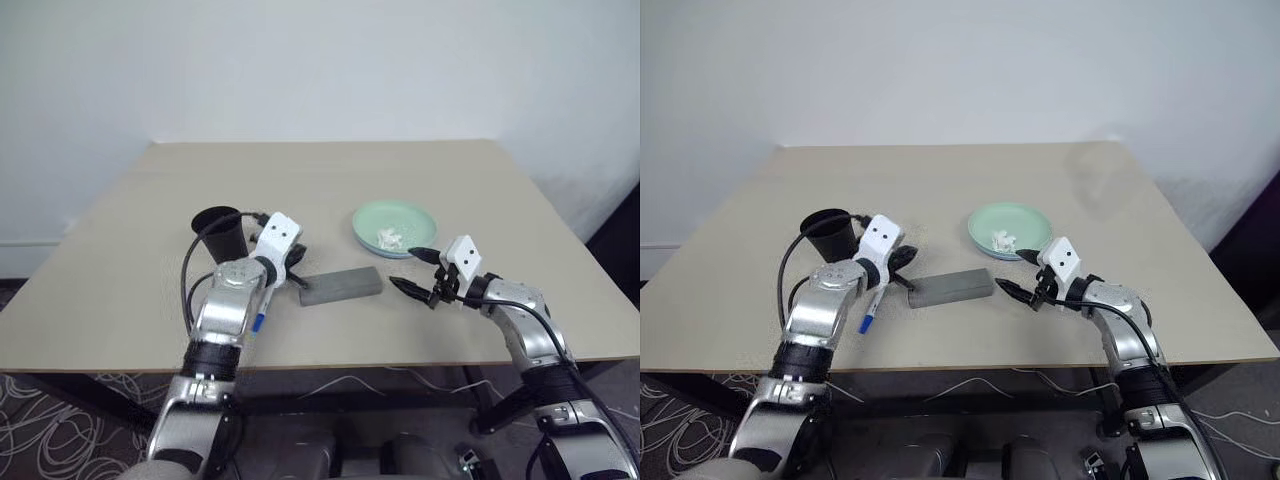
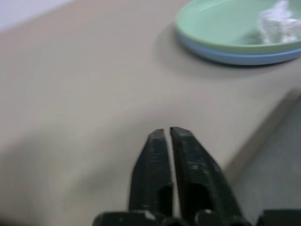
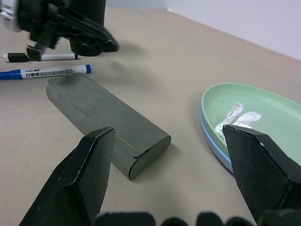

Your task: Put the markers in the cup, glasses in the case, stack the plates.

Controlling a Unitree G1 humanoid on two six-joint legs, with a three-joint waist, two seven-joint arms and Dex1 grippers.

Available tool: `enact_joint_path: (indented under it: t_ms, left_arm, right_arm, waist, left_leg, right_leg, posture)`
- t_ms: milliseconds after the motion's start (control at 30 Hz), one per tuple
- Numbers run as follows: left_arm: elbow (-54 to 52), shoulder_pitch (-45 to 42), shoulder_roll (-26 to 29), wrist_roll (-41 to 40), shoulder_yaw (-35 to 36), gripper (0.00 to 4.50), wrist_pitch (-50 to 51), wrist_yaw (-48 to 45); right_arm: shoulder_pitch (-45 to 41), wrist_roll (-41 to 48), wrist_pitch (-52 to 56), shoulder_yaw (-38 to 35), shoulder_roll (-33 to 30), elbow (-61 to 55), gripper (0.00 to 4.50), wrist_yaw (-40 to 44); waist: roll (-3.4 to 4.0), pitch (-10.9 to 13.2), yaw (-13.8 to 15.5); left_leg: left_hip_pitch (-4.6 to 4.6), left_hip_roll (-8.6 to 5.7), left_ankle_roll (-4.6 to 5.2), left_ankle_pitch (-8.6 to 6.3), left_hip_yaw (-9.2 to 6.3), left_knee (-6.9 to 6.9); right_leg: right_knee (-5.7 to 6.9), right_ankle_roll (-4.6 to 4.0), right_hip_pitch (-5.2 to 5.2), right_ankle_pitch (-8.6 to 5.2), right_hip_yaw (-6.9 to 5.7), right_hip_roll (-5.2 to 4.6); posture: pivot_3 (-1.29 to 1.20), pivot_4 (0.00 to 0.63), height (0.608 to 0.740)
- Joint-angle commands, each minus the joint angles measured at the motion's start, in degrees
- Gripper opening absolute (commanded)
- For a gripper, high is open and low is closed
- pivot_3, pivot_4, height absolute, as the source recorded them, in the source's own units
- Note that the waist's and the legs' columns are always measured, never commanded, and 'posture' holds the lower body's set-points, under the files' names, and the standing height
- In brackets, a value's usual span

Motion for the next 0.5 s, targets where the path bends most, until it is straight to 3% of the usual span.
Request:
enact_joint_path:
  t_ms: [33,267,500]
  left_arm:
    - [-6.9,0.0,-0.5,-1.8,3.0,1.28,8.9,4.2]
    - [-7.8,-0.3,1.0,-0.5,-0.2,3.64,20.7,9.4]
    - [-6.1,-1.8,-1.1,-2.7,1.4,3.64,24.9,13.5]
  right_arm:
    - [-1.8,0.5,-0.8,-0.4,0.0,-0.3,3.98,0.5]
    - [-1.5,0.5,-0.8,-0.2,0.1,-0.3,3.98,0.6]
    - [-0.5,0.5,-0.5,-0.3,-0.1,-0.9,3.98,-0.1]
  waist:
    - [0.0,0.0,0.0]
    - [0.0,0.0,-0.1]
    - [-0.01,0.0,0.0]
  left_leg:
    - [0.02,0.0,0.0,0.0,-0.01,0.0]
    - [0.36,0.0,-0.01,-0.01,0.01,-0.08]
    - [0.36,0.0,-0.01,-0.01,0.01,-0.16]
  right_leg:
    - [0.0,0.0,0.02,0.0,-0.01,0.0]
    - [0.0,-0.16,0.33,-0.1,0.04,-0.03]
    - [-0.04,-0.16,0.23,-0.11,0.07,-0.03]
  posture:
    - [0.0,0.0,0.736]
    - [0.0,0.0,0.736]
    - [0.0,0.0,0.736]
